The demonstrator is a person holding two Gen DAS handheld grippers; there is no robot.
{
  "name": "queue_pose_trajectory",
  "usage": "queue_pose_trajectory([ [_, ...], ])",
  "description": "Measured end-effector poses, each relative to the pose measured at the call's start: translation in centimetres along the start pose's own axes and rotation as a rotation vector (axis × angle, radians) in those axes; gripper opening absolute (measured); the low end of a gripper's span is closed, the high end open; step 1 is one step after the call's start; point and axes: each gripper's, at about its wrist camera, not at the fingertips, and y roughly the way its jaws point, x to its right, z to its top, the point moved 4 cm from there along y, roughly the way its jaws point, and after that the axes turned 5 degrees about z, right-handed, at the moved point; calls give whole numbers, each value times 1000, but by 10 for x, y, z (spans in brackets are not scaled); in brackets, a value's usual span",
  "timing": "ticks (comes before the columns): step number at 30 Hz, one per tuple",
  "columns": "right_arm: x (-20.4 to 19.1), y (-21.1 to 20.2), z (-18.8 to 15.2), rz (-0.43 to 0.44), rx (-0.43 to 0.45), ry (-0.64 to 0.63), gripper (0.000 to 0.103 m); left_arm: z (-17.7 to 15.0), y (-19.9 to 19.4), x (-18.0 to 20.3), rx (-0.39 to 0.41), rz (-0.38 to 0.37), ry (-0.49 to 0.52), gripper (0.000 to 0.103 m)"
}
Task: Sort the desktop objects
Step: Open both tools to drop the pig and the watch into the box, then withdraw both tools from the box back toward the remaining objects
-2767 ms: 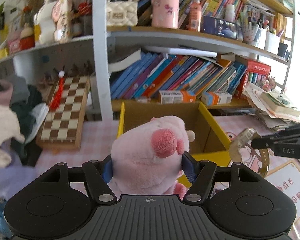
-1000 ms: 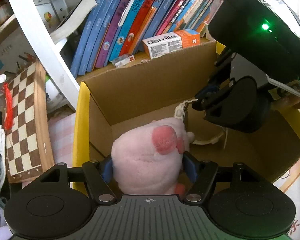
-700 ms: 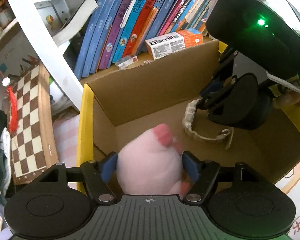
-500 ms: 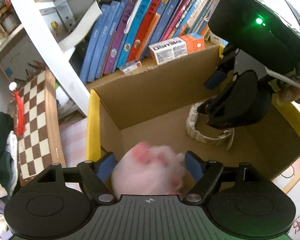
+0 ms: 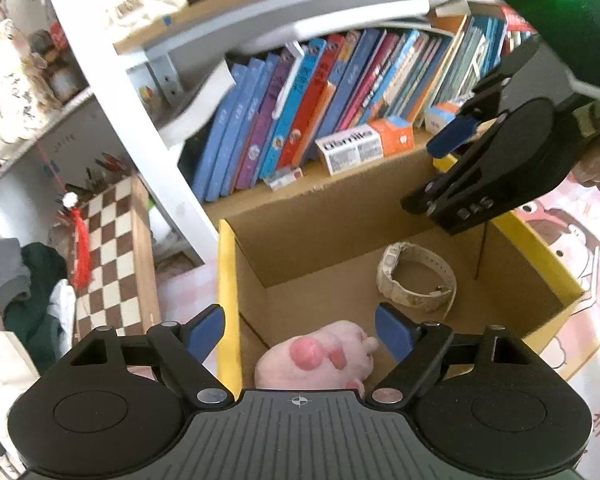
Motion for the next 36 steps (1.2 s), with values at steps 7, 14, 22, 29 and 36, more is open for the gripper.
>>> queue_pose_trajectory([
  [7, -1, -45, -7, 12, 85, 77, 56, -6, -33, -10, 33, 1, -36, 87],
  [14, -9, -82, -21, -31, 132, 80, 61, -12, -70, -18, 88, 5, -47, 91],
  [22, -28, -126, -42, -76, 185, 142, 72, -32, -104, -20, 127, -28, -99, 93],
  [29, -52, -148, -65, -143, 170, 166, 77, -50, -121, -26, 147, -46, -100, 93],
  [36, -82, -165, -90, -185, 151, 204, 82, -75, -138, -32, 155, -65, -119, 93],
])
